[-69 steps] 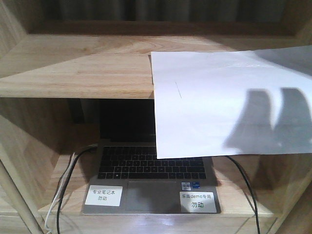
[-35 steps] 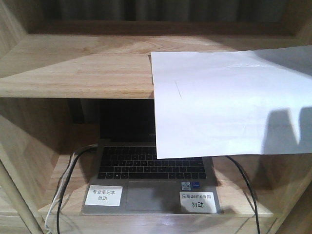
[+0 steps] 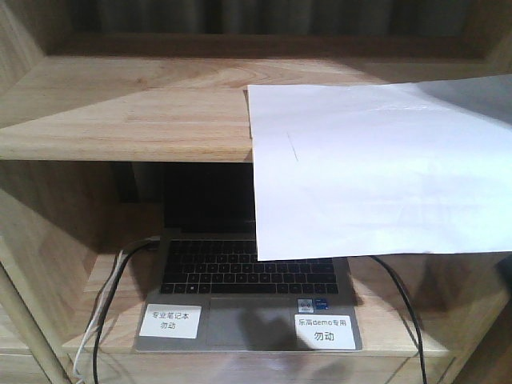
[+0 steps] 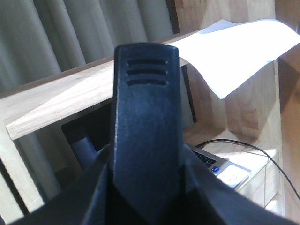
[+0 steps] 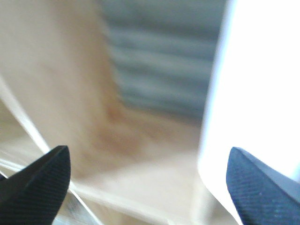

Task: Grab stapler and paper to desk for stapling
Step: 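Reach the right gripper to the hanging white paper edge and pinch it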

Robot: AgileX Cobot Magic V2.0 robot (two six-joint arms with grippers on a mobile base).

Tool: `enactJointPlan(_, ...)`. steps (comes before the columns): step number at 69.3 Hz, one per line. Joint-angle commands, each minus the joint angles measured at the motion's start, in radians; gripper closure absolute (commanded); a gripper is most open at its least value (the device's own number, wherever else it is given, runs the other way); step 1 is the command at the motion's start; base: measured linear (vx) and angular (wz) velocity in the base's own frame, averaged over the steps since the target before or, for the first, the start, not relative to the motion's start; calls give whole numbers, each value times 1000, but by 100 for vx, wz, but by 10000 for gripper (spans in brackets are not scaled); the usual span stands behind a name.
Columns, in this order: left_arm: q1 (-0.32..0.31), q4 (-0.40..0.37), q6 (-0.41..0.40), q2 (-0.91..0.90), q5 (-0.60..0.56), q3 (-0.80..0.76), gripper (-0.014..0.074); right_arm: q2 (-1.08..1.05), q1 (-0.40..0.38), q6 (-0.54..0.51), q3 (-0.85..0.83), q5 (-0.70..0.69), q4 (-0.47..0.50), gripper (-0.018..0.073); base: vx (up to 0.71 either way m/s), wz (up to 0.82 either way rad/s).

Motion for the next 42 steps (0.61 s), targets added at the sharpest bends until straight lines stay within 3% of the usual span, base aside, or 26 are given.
enactJointPlan(1,-6,-7,-2,14,-129,-27,603,8,43,-16,14,-60,18,-62,0,0)
enactJointPlan(11,-6,-7,-2,14,-129,-27,603,8,59,-37,80,-70,19,-55,0,0)
enactJointPlan(20,-6,-7,-2,14,-129,-27,603,39,58,-118,131,-136,65,-50,0,0)
enactJointPlan(37,-6,-7,-2,14,-129,-27,603,216,58,-499,195,-536,275,-41,0,0)
enactJointPlan(42,-6,-7,-2,14,-129,-27,603,279,58,-565,195,-628,323,-39,0,0)
